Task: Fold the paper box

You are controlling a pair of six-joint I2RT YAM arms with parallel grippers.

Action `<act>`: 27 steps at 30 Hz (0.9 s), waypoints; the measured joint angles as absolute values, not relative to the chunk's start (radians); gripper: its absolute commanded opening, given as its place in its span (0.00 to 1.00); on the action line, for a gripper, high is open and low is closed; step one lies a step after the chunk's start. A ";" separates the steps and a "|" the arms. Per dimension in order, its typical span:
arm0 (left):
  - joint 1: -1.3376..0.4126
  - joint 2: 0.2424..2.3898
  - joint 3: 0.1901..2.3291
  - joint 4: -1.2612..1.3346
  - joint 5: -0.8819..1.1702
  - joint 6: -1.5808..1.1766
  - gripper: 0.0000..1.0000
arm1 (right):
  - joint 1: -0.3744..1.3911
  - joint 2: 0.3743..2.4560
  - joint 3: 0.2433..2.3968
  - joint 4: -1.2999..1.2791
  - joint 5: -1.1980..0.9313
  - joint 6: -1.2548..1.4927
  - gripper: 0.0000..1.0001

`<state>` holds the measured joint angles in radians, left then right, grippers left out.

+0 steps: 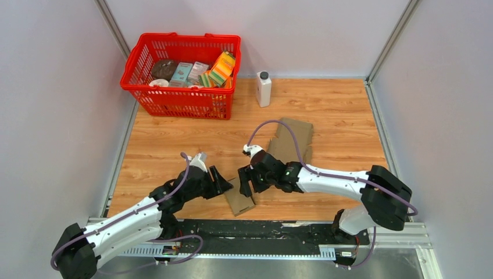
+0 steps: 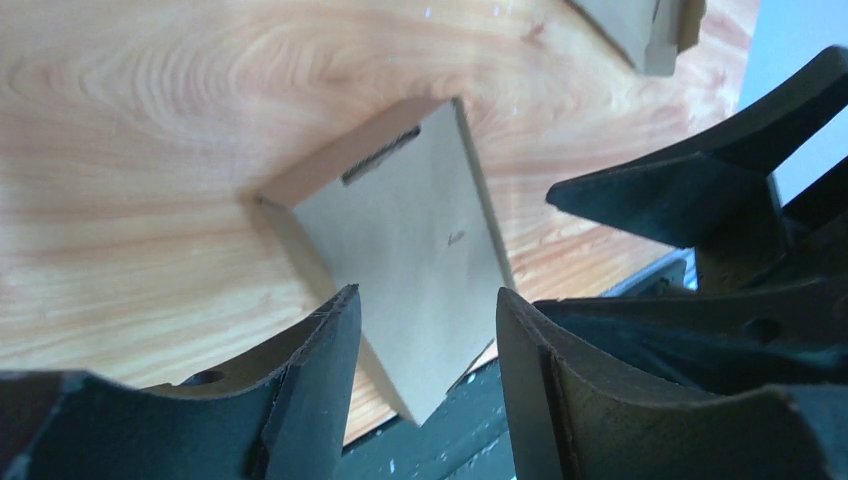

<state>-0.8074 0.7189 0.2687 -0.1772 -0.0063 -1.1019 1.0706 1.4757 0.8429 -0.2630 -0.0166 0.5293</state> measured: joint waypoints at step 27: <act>-0.936 0.835 0.155 -0.025 -0.025 -1.231 0.40 | 1.180 1.556 0.839 -0.334 0.034 0.752 0.36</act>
<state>-0.9360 0.8349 0.1547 -0.0254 -0.0246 -1.2312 1.1801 1.5558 0.8387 -0.3336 0.0341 0.7521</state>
